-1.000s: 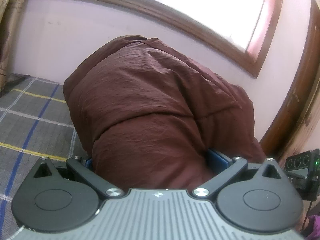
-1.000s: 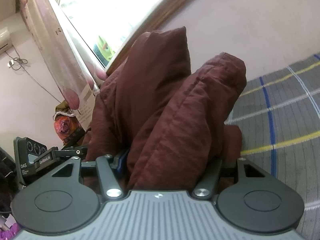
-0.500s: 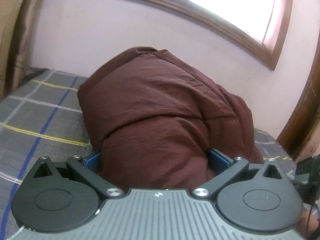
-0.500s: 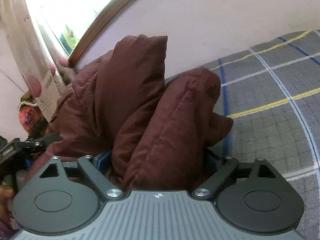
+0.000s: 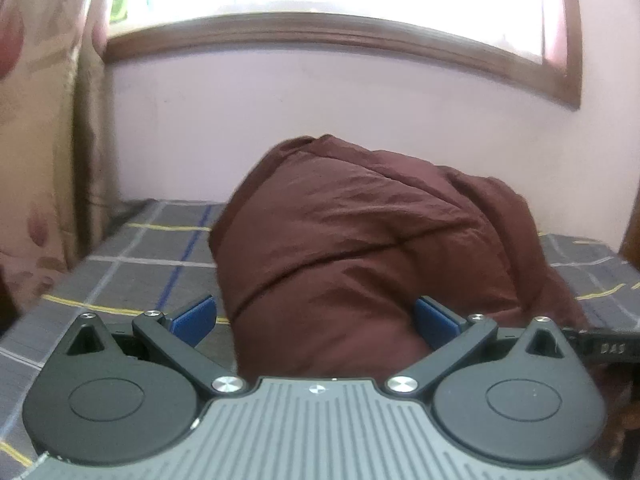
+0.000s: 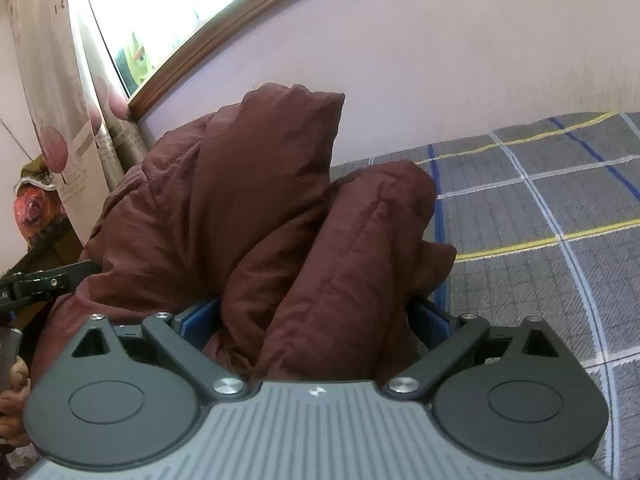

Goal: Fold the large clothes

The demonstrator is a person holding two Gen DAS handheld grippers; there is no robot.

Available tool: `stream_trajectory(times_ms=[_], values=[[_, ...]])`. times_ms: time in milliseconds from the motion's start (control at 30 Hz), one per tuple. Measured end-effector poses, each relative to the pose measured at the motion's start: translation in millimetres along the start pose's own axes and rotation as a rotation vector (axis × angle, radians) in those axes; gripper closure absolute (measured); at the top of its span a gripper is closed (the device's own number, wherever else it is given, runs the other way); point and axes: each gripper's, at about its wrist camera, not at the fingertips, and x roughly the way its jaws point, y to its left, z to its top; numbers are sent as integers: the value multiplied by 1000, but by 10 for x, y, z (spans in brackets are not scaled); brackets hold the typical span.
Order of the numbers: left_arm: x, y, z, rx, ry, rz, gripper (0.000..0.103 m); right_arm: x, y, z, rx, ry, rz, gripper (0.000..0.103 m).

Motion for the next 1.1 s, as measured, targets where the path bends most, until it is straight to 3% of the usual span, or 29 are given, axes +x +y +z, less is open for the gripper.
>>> stream_trajectory(times_ms=[167,300,467,733,867,967,1100], values=[[-157,-154,27,52,-29,66,0,-90,82,60,-31,-12,-38,3],[-312,-195,31,8,-83,90,0,-223,204,87,-66,-40,-80,3],[-458,-275,98,5,-96,199,0,-524,492,164,-146,-146,-152,3],[-805,-294,184,-50,-58,129,0,-944,1190,151,-294,-226,-296,0],[-989,-287,219,-80,-28,171,0,-1077,1398,104,-274,-213,-360,0],[-1097,-301,201,-65,-12,222,0,-1130,1394,73,-211,-134,-354,0],[-1111,-257,140,-77,67,205,0,-1176,1382,2,-178,-52,-345,0]])
